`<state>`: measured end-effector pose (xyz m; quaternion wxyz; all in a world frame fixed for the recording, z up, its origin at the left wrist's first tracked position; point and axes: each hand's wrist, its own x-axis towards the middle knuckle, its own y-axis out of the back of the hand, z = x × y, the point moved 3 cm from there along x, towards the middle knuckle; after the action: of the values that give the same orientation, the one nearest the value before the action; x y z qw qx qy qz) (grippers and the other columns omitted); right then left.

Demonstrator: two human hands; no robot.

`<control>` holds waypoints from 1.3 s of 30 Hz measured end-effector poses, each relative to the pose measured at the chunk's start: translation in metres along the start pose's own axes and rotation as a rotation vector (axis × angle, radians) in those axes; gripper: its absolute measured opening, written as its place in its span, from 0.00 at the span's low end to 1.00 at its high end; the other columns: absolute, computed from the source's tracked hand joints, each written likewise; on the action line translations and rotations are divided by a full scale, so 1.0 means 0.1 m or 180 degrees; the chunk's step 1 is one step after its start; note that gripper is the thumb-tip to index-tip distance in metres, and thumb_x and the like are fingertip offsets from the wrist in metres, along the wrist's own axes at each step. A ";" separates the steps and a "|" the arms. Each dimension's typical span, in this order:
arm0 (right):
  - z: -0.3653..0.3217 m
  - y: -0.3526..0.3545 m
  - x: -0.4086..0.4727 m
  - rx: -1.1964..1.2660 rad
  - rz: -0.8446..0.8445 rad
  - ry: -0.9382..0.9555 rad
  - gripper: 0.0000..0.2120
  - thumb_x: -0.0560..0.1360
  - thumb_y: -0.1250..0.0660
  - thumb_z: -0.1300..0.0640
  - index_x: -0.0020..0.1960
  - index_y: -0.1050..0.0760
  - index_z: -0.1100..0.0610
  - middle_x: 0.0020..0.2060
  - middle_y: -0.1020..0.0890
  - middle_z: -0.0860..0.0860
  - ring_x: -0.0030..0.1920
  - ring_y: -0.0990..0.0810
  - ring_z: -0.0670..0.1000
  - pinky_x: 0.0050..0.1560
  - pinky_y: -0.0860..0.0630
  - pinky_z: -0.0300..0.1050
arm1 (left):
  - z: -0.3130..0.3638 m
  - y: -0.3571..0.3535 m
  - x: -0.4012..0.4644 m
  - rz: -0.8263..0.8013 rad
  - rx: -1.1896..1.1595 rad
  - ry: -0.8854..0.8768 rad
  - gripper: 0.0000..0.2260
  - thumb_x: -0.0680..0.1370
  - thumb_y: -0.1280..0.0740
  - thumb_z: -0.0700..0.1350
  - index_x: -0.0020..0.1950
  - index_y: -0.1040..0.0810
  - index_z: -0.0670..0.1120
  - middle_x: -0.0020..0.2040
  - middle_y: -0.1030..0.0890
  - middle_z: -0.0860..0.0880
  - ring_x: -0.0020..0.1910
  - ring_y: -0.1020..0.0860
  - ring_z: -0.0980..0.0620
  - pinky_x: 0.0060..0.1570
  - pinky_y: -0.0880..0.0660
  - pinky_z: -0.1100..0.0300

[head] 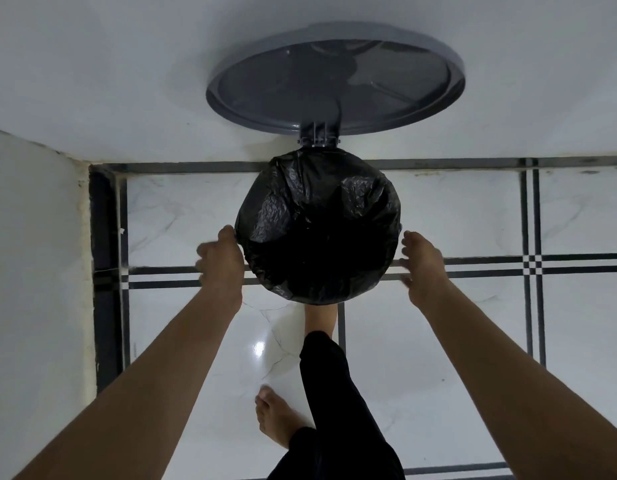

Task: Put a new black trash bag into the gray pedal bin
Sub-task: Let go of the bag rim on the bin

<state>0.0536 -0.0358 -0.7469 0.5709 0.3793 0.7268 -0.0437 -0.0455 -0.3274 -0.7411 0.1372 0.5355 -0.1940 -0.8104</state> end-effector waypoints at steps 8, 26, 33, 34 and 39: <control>-1.02 0.19 -1.66 -0.0807 0.0465 0.4184 0.05 0.79 0.32 0.57 0.48 0.19 0.56 0.44 0.17 0.48 0.42 0.19 0.45 0.47 0.21 0.41 | 1.01 0.25 -1.56 0.0860 0.1041 -0.5540 0.16 0.83 0.33 0.44 0.67 0.23 0.37 0.66 0.28 0.33 0.65 0.29 0.36 0.64 0.28 0.41; -1.30 0.02 -2.01 -0.4361 -0.0907 0.3923 0.34 0.85 0.44 0.42 0.82 0.45 0.60 0.80 0.37 0.57 0.79 0.37 0.56 0.76 0.41 0.45 | 1.23 0.34 -1.53 -0.0673 0.3738 -0.5467 0.24 0.86 0.46 0.52 0.79 0.33 0.42 0.73 0.25 0.38 0.68 0.26 0.34 0.66 0.26 0.40; -0.22 0.07 -1.52 -0.4466 -0.0356 0.4473 0.37 0.83 0.49 0.39 0.82 0.46 0.64 0.81 0.41 0.61 0.81 0.43 0.62 0.79 0.43 0.60 | 0.21 0.24 -1.26 -0.0313 0.3810 -0.5551 0.23 0.84 0.42 0.52 0.75 0.29 0.42 0.71 0.26 0.38 0.68 0.26 0.37 0.67 0.26 0.42; -0.09 0.07 -1.43 -0.4428 -0.0290 0.4539 0.37 0.83 0.49 0.38 0.82 0.45 0.64 0.81 0.40 0.61 0.81 0.43 0.63 0.79 0.43 0.60 | 0.07 0.21 -1.22 -0.0251 0.3683 -0.5590 0.22 0.84 0.40 0.52 0.74 0.29 0.42 0.71 0.26 0.39 0.67 0.26 0.38 0.67 0.26 0.43; 0.46 0.07 -1.08 -0.4424 -0.0311 0.4426 0.27 0.83 0.40 0.49 0.77 0.34 0.63 0.75 0.30 0.60 0.74 0.30 0.64 0.72 0.32 0.57 | -0.49 0.00 -1.07 -0.0301 0.4094 -0.5051 0.23 0.80 0.32 0.42 0.75 0.30 0.41 0.71 0.27 0.39 0.68 0.28 0.37 0.64 0.25 0.43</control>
<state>0.1012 -0.1081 -0.6673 0.1097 -0.1301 0.7795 0.6028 0.0408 -0.2894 -0.6709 -0.3764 -0.1762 -0.6058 -0.6784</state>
